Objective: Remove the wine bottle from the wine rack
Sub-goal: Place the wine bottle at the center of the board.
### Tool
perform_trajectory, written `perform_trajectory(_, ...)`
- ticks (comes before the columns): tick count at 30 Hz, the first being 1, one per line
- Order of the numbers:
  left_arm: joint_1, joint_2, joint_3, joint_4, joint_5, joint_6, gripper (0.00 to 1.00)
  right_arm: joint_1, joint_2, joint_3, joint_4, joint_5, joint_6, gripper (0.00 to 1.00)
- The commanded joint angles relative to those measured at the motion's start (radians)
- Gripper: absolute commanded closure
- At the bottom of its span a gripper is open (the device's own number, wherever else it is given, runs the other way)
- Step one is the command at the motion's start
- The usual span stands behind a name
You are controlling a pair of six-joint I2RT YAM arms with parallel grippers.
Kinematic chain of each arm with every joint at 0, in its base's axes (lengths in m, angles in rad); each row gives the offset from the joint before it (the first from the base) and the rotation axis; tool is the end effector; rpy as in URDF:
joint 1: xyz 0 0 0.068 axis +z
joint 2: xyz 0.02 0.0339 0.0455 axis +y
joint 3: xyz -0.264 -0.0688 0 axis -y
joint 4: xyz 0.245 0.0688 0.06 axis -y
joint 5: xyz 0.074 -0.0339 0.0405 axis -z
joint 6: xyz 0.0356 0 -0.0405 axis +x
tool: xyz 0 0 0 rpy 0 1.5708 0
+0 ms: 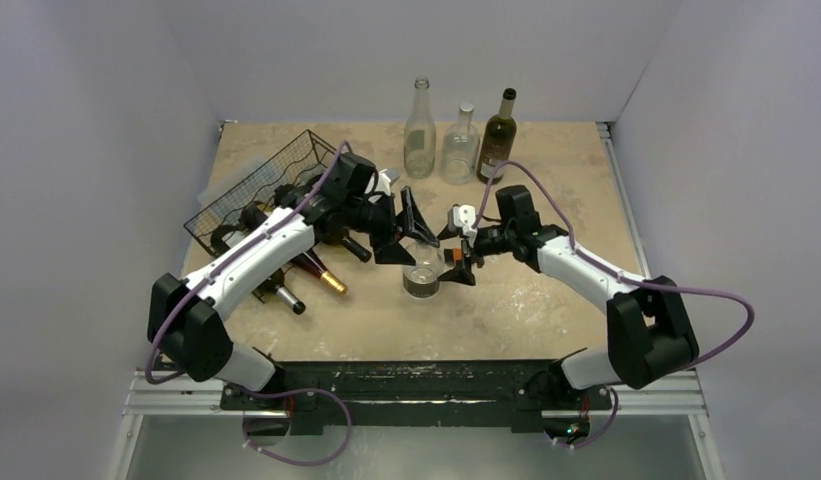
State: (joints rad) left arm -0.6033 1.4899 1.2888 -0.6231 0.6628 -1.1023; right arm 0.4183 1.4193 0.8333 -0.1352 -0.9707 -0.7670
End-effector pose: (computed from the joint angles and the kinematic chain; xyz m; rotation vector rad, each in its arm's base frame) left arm 0.2511 -0.1996 0.3116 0.3215 -2.7702 1.4409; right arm 0.2514 0.1439 0.2268 -1.5191 1.3981 0.8856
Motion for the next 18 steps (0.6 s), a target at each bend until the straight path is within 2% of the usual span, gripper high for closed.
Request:
perform_trajectory(1, 0.012, -0.113, 0.035, -0.007, 0.022, 0.144, 0.27, -0.035, -0.065, 0.047, -0.009, -0.068, 0.028, 0.01)
perform_trajectory(7, 0.034, -0.285, -0.036, -0.001, -0.005, 0.385, 0.28, -0.035, -0.115, 0.088, -0.062, -0.138, 0.022, 0.01)
perform_trajectory(12, 0.133, -0.444, -0.097, -0.031, -0.106, 0.702, 0.26, -0.018, -0.103, 0.150, -0.111, -0.135, 0.017, 0.01)
perform_trajectory(16, 0.196, -0.558, -0.217, 0.018, -0.375, 0.930, 0.16, 0.016, -0.095, 0.192, -0.137, -0.099, 0.015, 0.01)
perform_trajectory(18, 0.197, -0.592, -0.286, 0.080, -0.501, 0.939, 0.07, 0.030, -0.085, 0.219, -0.161, -0.089, 0.008, 0.01)
